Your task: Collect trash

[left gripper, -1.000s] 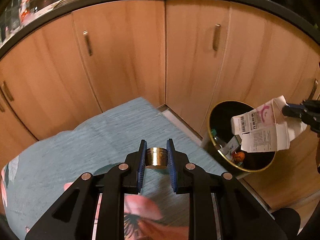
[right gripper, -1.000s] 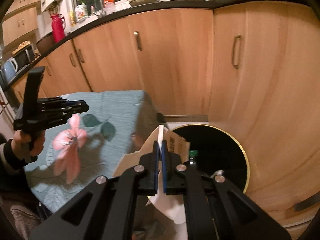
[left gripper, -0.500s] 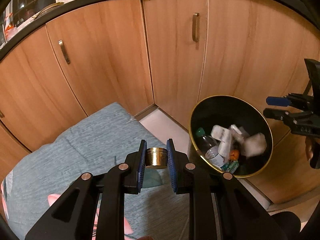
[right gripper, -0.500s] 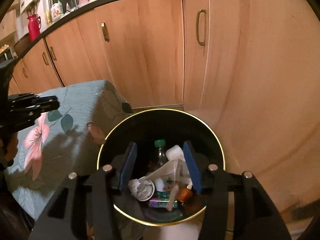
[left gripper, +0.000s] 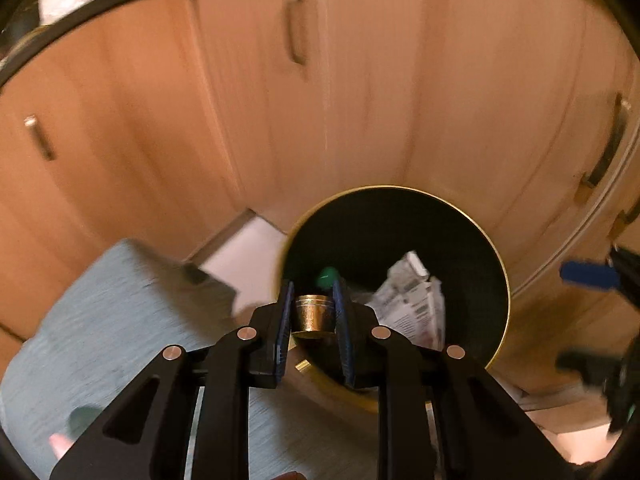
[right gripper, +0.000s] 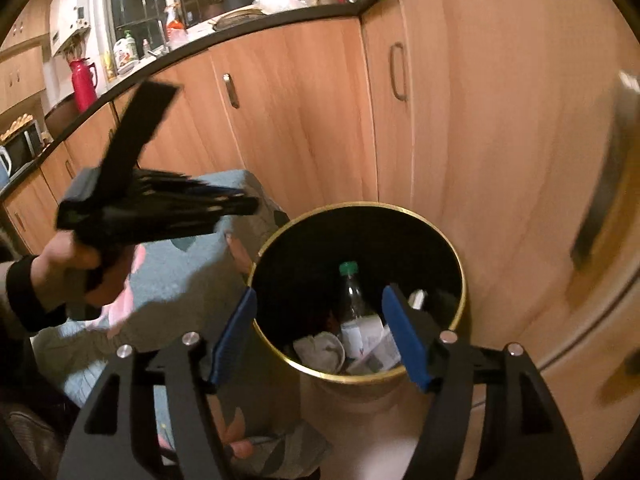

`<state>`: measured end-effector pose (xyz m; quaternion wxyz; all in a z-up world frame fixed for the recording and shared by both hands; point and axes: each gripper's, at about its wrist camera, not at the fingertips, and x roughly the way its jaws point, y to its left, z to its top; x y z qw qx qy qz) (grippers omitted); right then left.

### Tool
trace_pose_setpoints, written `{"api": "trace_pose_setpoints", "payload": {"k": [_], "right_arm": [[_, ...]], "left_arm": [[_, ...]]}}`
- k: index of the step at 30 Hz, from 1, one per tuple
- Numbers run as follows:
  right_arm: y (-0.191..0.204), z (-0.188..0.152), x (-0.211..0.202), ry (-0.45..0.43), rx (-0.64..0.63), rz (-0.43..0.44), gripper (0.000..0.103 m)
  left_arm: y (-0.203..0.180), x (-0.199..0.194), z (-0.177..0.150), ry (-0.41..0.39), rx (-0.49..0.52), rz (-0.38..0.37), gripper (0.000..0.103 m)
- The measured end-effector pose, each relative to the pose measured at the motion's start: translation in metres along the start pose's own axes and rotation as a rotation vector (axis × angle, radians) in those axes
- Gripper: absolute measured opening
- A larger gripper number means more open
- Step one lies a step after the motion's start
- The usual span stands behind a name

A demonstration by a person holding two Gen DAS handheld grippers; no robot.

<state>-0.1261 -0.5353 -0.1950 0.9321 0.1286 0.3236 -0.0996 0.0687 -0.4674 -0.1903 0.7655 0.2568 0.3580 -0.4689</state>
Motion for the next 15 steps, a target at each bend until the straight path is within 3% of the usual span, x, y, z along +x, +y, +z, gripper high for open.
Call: {"api": "trace_pose_setpoints", "payload": {"k": [3, 7, 9, 11, 13, 15], "right_arm": [[-0.009, -0.011, 0.002, 0.018, 0.026, -0.008, 0.067], [-0.013, -0.012, 0.003, 0.019, 0.040, -0.006, 0.071], [-0.010, -0.008, 0.003, 0.017, 0.049, 0.007, 0.077], [0.001, -0.002, 0.003, 0.015, 0.049, 0.012, 0.091], [0.015, 0.002, 0.006, 0.032, 0.052, 0.007, 0.099], [0.030, 0.005, 0.015, 0.071, 0.060, 0.009, 0.100]], "left_arm": [[-0.014, 0.024, 0.006, 0.036, 0.016, 0.002, 0.065], [-0.012, 0.032, 0.006, 0.055, -0.022, -0.006, 0.065], [-0.006, 0.023, 0.003, 0.044, -0.037, -0.001, 0.068], [0.004, 0.006, -0.002, 0.022, -0.061, 0.016, 0.071], [0.016, -0.019, -0.011, -0.014, -0.092, 0.035, 0.080], [0.029, -0.046, -0.025, -0.047, -0.117, 0.079, 0.091]]}}
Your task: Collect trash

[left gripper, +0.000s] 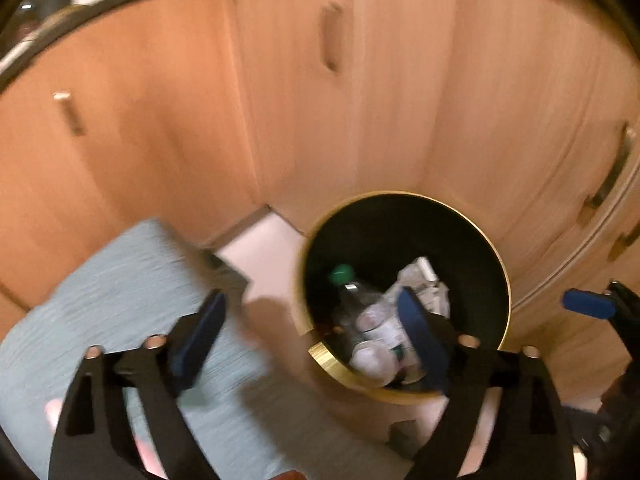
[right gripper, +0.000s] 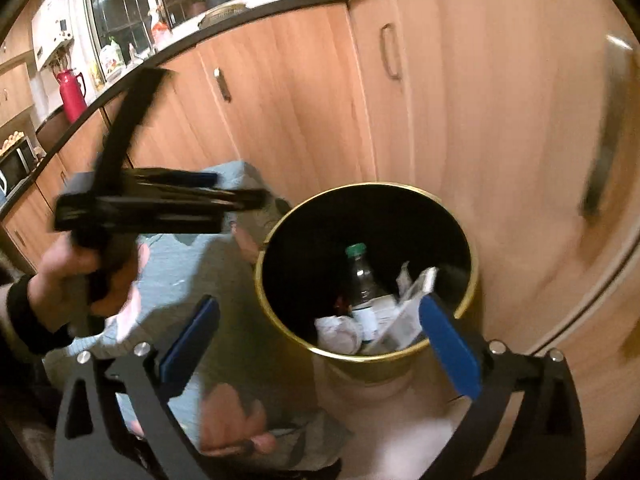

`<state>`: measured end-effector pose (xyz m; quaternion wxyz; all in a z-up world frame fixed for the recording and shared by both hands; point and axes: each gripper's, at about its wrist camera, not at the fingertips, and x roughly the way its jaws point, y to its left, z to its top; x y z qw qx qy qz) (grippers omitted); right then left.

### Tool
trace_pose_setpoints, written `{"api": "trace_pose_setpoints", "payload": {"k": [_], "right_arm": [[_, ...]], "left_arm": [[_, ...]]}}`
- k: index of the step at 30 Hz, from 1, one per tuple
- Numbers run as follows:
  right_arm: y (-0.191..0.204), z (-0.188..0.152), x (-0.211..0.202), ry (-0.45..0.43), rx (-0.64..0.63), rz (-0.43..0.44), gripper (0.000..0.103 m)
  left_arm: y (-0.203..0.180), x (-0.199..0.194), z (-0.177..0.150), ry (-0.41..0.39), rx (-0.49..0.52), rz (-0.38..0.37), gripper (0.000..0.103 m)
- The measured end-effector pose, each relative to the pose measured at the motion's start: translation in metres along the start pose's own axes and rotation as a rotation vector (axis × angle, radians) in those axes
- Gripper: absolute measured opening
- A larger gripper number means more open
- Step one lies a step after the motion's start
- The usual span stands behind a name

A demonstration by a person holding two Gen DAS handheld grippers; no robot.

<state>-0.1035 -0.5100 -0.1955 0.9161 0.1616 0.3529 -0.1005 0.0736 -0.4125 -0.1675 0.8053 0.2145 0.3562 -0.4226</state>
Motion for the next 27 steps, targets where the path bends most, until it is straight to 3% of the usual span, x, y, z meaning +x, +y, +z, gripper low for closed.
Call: {"api": "trace_pose_setpoints", "payload": {"k": [5, 7, 9, 10, 13, 16, 18, 21, 24, 25, 27], "right_arm": [[0.069, 0.015, 0.032, 0.093, 0.019, -0.078, 0.100], [0.107, 0.028, 0.049, 0.180, 0.034, -0.119, 0.100], [0.160, 0.042, 0.065, 0.257, -0.069, -0.068, 0.100], [0.178, 0.046, 0.066, 0.250, -0.101, -0.049, 0.100], [0.238, 0.066, 0.056, 0.177, -0.128, 0.018, 0.100], [0.290, 0.093, 0.011, -0.003, -0.149, 0.045, 0.100], [0.317, 0.102, -0.021, -0.124, -0.185, 0.013, 0.100], [0.361, 0.097, -0.084, -0.342, -0.254, -0.142, 0.100], [0.368, 0.073, -0.124, -0.516, -0.239, -0.216, 0.100], [0.365, 0.062, -0.132, -0.559, -0.221, -0.197, 0.100], [0.357, 0.050, -0.129, -0.566, -0.222, -0.132, 0.100]], "left_arm": [[0.080, -0.078, -0.048, -0.026, -0.163, 0.203, 0.094], [0.115, -0.108, -0.071, -0.019, -0.244, 0.300, 0.094], [0.150, -0.136, -0.092, -0.013, -0.349, 0.349, 0.095], [0.173, -0.155, -0.106, 0.000, -0.424, 0.379, 0.095], [0.216, -0.204, -0.134, 0.003, -0.559, 0.443, 0.095], [0.235, -0.251, -0.148, -0.013, -0.605, 0.488, 0.095], [0.238, -0.281, -0.152, -0.059, -0.620, 0.526, 0.095], [0.227, -0.329, -0.154, -0.196, -0.600, 0.591, 0.095], [0.207, -0.366, -0.153, -0.320, -0.565, 0.671, 0.095], [0.205, -0.372, -0.151, -0.334, -0.563, 0.693, 0.095], [0.203, -0.378, -0.150, -0.334, -0.565, 0.741, 0.095]]}}
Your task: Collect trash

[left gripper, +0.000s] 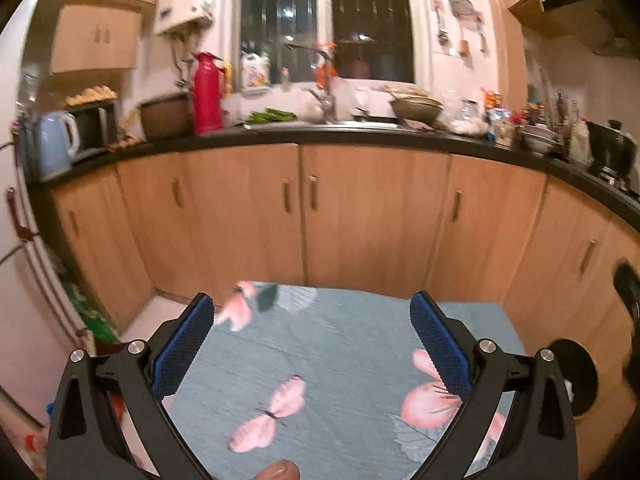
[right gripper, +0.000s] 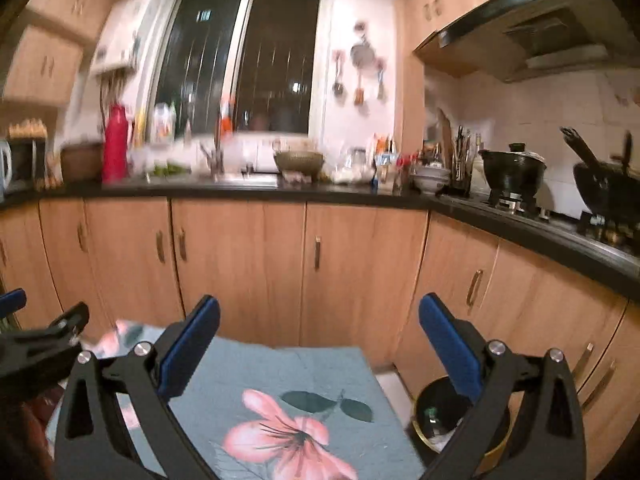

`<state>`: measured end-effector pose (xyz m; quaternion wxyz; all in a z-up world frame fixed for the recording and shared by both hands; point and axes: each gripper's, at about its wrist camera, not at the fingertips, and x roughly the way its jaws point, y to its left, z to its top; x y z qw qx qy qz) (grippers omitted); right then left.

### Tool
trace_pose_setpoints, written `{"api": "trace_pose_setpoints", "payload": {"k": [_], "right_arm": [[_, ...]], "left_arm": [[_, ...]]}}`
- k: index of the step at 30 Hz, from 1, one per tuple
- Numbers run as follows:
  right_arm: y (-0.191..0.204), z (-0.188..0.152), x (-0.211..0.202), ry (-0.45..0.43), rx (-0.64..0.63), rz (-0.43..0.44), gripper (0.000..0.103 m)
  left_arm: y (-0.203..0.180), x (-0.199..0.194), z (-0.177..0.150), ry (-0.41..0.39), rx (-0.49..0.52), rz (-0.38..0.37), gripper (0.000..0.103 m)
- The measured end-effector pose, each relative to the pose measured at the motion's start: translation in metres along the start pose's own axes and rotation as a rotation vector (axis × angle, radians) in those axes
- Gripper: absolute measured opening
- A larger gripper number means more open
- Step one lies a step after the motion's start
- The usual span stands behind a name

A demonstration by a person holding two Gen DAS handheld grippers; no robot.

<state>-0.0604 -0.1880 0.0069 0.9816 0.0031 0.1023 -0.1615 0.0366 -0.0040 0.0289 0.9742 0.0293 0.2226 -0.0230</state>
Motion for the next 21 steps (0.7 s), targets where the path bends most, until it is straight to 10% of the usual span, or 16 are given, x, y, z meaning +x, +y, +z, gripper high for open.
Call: {"api": "trace_pose_setpoints", "payload": {"k": [4, 21], "right_arm": [[-0.003, -0.015, 0.031, 0.186, -0.026, 0.067, 0.100], [-0.015, -0.004, 0.019, 0.175, 0.009, 0.103, 0.100]], "left_arm": [[-0.004, -0.003, -0.001, 0.019, 0.017, 0.021, 0.095], [-0.010, -0.017, -0.008, -0.033, 0.046, 0.004, 0.095]]}}
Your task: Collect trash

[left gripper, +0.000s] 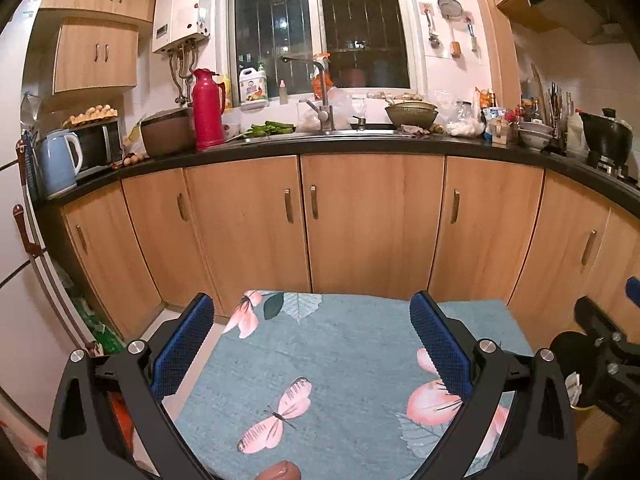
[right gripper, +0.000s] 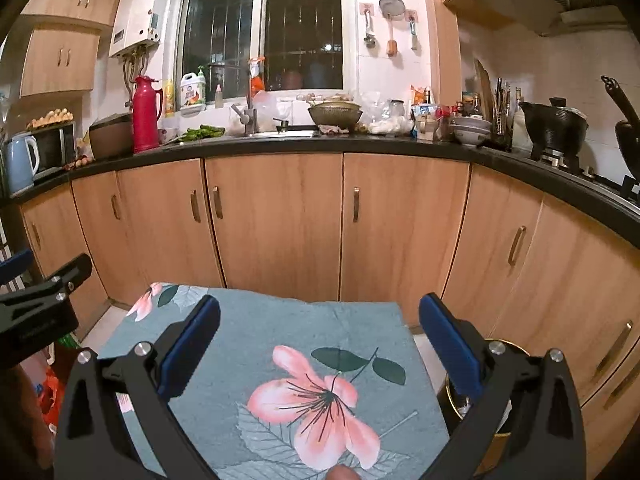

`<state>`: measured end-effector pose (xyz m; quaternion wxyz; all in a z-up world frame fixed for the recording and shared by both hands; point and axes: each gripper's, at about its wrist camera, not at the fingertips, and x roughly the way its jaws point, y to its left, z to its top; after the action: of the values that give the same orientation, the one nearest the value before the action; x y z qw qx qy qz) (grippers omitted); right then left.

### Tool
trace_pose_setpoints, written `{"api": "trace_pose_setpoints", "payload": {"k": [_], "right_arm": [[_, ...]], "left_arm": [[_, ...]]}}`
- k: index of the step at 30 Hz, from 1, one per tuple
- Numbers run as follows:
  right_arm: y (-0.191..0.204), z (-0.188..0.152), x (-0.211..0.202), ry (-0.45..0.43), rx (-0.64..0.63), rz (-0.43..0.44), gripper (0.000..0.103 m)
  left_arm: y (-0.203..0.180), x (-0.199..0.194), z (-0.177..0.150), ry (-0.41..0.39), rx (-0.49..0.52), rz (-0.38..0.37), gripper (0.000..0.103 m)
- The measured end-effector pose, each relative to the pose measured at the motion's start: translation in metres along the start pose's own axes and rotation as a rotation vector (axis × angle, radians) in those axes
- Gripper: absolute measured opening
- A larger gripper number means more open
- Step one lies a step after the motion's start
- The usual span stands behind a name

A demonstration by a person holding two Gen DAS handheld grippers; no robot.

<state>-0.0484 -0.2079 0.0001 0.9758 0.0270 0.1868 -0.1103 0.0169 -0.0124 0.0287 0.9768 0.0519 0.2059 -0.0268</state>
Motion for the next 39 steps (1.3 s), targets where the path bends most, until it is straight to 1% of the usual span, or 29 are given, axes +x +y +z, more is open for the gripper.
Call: {"api": "trace_pose_setpoints", "payload": {"k": [6, 14, 22, 39], "right_arm": [[0.0010, 0.0021, -0.0083, -0.018, 0.002, 0.009, 0.100], [0.0012, 0.0039, -0.0103, -0.017, -0.001, 0.007, 0.100], [0.0007, 0.0036, -0.0083, -0.002, 0.004, 0.006, 0.100], [-0.0001, 0.0043, -0.0070, 0.004, 0.005, 0.001, 0.100]], "left_arm": [[0.0006, 0.0048, -0.0007, 0.029, -0.005, -0.012, 0.095], [-0.0002, -0.0013, 0.0011, 0.008, 0.001, -0.007, 0.095], [-0.0030, 0.0001, -0.0004, 0.018, 0.003, -0.020, 0.095], [-0.0020, 0.0007, -0.0011, 0.017, 0.000, -0.018, 0.095]]}}
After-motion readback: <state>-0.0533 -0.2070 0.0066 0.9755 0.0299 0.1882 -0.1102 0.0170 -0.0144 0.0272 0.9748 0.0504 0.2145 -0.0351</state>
